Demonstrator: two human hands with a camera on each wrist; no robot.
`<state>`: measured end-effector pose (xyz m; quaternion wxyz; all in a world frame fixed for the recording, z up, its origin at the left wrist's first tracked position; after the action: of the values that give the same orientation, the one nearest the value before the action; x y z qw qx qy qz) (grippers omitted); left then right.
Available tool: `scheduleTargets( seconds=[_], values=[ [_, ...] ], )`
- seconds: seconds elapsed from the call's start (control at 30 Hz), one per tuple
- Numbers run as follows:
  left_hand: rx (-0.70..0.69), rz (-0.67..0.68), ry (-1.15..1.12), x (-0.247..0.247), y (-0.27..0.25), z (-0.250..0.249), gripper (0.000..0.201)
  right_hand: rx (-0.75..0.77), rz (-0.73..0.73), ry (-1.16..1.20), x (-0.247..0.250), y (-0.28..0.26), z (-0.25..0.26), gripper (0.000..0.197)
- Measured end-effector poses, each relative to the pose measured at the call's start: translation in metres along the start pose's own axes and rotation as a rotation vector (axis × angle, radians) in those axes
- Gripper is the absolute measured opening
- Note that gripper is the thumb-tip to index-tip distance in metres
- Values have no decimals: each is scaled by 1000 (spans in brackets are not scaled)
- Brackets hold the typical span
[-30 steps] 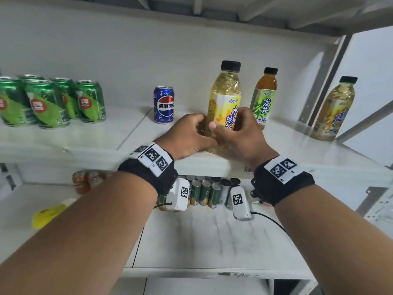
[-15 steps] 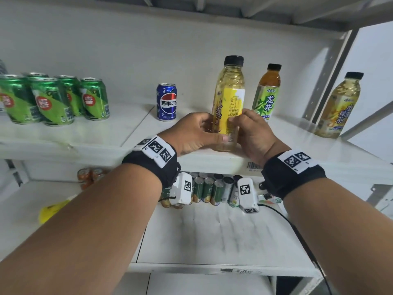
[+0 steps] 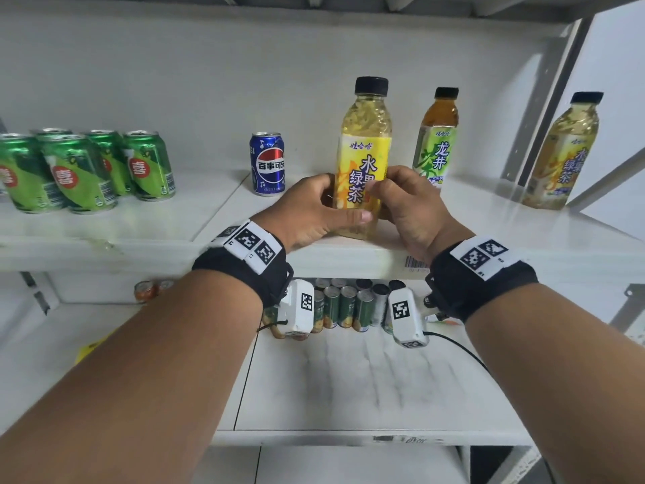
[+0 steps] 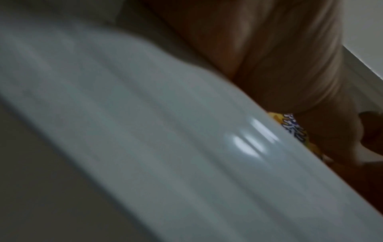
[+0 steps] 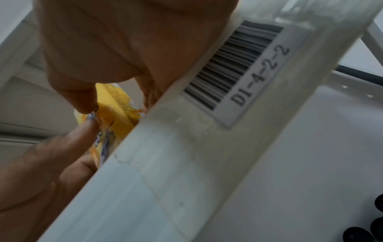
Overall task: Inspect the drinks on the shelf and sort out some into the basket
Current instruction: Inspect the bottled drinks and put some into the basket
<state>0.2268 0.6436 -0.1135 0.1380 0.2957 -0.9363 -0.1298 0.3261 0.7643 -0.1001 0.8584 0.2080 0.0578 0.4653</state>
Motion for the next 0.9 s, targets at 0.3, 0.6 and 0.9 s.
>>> scheduleTargets(
  seconds=[0.3,0.6,0.9],
  values=[
    [-2,-51,-16,6,-2,-1,64,77,54,-39,-4,0,3,21],
    [-70,-38,46,-5,-7,-12,66,75,-61,-154,10,3,1,25],
    [-133,-89,106,1,-16,-20,58,111,-41,-177,1,-9,17,59]
  ],
)
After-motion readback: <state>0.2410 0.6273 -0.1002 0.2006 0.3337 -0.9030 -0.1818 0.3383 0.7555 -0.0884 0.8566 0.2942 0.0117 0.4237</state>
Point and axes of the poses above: each hand's wrist, its own y-axis towards the middle knuckle, its own x-axis out of the back of the hand, z = x × y, the point moved 10 cm from there along y, towards the middle knuckle, and after that the axes turned 6 degrees about -y, right-handed, at the moved point
